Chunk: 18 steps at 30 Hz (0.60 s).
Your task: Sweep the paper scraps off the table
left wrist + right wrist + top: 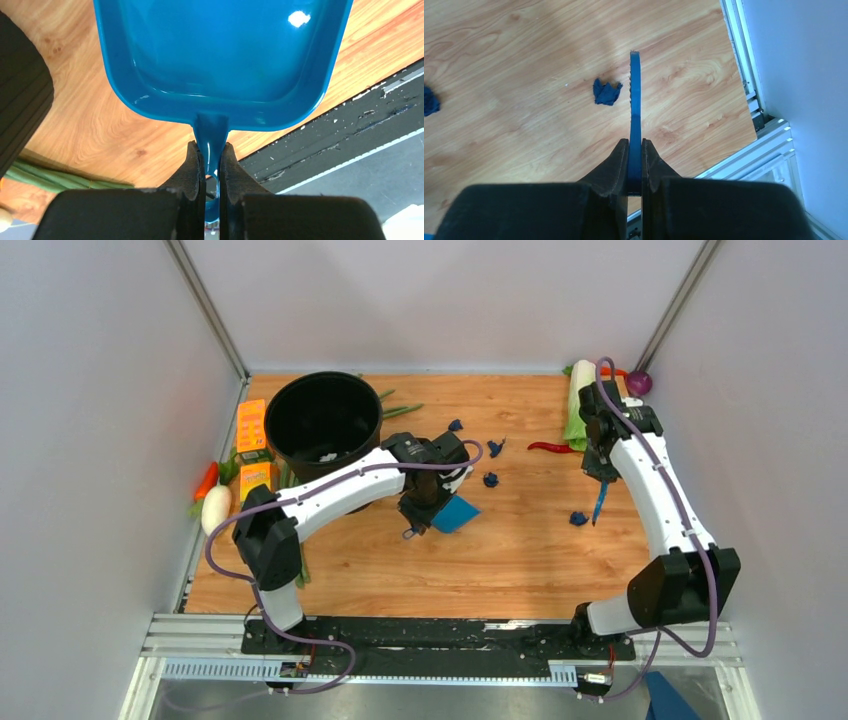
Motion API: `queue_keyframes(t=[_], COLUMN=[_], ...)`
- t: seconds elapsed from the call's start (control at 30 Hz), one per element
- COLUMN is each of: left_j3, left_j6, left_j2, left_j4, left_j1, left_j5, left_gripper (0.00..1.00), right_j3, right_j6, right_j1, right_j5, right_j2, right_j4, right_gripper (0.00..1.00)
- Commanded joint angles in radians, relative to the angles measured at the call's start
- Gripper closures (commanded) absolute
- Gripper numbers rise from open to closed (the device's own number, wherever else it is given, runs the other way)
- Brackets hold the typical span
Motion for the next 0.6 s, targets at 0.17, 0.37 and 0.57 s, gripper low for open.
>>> queue_keyframes(t=[0.17, 0.37, 0.57], left_j3=[-0.034, -0.03, -0.07], left_j6=[0.092, 0.139, 0.149], left_j2=[-0.013, 0.019, 0.019], left_j4=[0.099, 0.076, 0.117], left_j1=[-0.03, -0.03, -0.03], left_j5=[0.009, 0.0, -0.043], left_gripper=[1.0, 1.0, 1.0], right_j3=[-0.108, -0.122, -0.136], right_j6=[-0.058, -0.088, -0.07], right_j1=[-0.01, -0.007, 0.088], right_j5=[0.039, -0.039, -0.112], right_j2=[0.1, 0.208, 0.252], right_j4=[0.114, 0.168, 0.166], right_gripper=[1.0, 1.0, 1.0])
